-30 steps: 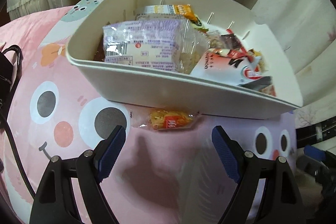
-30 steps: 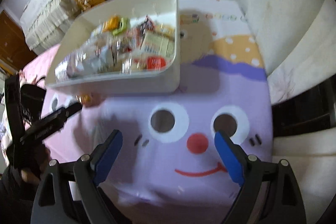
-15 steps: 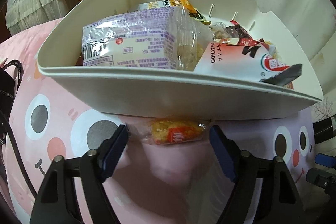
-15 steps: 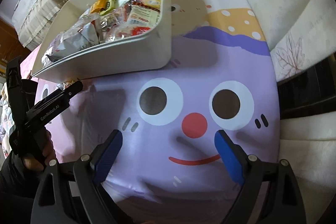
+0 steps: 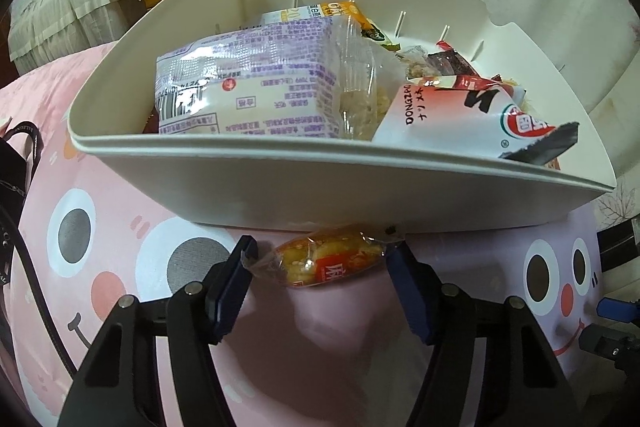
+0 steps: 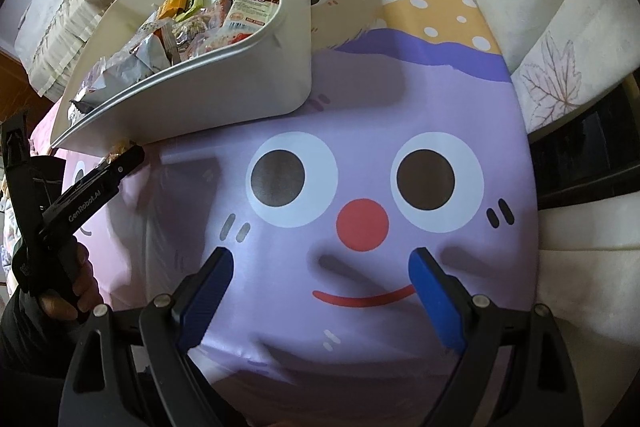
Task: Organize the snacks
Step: 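Grasp the small orange-wrapped pack with the left tool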
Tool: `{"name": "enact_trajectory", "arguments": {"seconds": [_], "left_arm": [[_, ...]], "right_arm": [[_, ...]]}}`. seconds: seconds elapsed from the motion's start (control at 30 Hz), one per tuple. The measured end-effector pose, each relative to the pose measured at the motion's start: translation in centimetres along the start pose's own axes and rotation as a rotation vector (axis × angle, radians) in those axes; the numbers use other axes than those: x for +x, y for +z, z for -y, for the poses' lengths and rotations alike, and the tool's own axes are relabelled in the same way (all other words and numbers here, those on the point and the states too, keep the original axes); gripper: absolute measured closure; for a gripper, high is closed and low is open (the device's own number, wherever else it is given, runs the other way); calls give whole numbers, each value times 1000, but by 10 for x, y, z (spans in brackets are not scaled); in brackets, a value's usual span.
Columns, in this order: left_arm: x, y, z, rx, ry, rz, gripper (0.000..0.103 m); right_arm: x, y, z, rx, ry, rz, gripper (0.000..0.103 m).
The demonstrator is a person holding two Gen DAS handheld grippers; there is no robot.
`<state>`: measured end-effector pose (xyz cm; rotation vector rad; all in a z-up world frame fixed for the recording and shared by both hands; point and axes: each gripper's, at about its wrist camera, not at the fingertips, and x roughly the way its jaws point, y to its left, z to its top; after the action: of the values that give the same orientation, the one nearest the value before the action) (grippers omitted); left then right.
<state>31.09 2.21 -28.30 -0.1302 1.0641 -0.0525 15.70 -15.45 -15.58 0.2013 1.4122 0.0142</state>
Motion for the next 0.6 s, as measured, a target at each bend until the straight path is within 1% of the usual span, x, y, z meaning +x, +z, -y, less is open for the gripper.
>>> {"name": "enact_trajectory", "arguments": {"seconds": [0.13, 0.33, 0.6], "left_arm": [[-3, -1, -1, -3, -2, 1, 38], [-18, -1, -7, -2, -5, 17, 38], [-57, -2, -13, 18, -2, 11, 38]], "right_arm": [[-1, -2, 0, 5, -3, 1, 13], [1, -5, 0, 21, -4, -4, 13], [8, -4, -13, 27, 35, 0, 13]]}}
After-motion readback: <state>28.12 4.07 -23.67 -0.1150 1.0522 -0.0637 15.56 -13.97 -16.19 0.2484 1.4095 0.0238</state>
